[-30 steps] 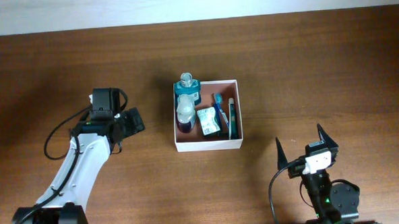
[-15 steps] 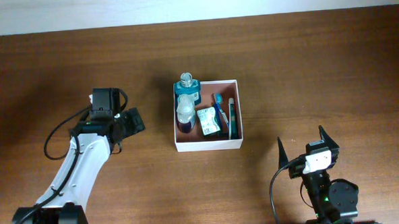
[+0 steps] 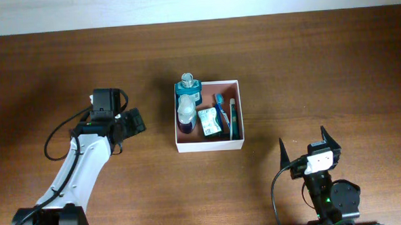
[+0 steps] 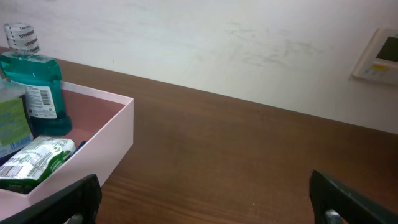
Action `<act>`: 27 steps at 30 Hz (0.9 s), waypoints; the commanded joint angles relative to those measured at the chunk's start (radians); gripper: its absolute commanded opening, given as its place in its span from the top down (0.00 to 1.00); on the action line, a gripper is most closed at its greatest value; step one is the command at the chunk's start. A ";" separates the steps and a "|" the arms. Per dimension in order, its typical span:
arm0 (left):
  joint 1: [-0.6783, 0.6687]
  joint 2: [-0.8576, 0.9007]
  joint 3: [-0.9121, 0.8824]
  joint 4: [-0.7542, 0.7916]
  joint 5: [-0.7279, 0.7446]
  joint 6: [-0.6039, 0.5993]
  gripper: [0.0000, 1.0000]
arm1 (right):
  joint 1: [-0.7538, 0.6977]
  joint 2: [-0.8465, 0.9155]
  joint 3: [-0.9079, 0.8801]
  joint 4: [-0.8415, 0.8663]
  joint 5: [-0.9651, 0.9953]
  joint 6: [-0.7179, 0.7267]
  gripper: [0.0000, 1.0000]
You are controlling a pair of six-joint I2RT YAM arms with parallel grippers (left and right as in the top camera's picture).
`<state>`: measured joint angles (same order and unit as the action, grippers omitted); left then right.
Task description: Pack container
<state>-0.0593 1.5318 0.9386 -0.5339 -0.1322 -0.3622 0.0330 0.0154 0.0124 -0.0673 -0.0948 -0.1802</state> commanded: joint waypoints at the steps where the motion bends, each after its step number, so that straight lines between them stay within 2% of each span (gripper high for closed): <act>1: 0.002 0.007 -0.005 -0.001 -0.007 0.009 0.01 | -0.009 -0.011 -0.007 -0.004 0.013 0.001 0.02; 9: 0.002 0.000 -0.005 -0.001 -0.007 0.009 0.01 | -0.009 -0.011 -0.007 -0.004 0.013 0.001 0.02; 13: -0.018 -0.089 -0.005 -0.002 -0.007 0.009 0.01 | -0.009 -0.011 -0.007 -0.004 0.013 0.001 0.02; 20: -0.096 -0.390 -0.005 -0.002 -0.007 0.009 0.01 | -0.009 -0.011 -0.007 -0.004 0.013 0.001 0.02; 27: -0.111 -0.756 -0.005 -0.002 -0.007 0.009 0.01 | -0.009 -0.011 -0.007 -0.004 0.013 0.001 0.02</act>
<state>-0.1673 0.8928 0.9340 -0.5343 -0.1322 -0.3622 0.0322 0.0154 0.0124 -0.0677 -0.0944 -0.1799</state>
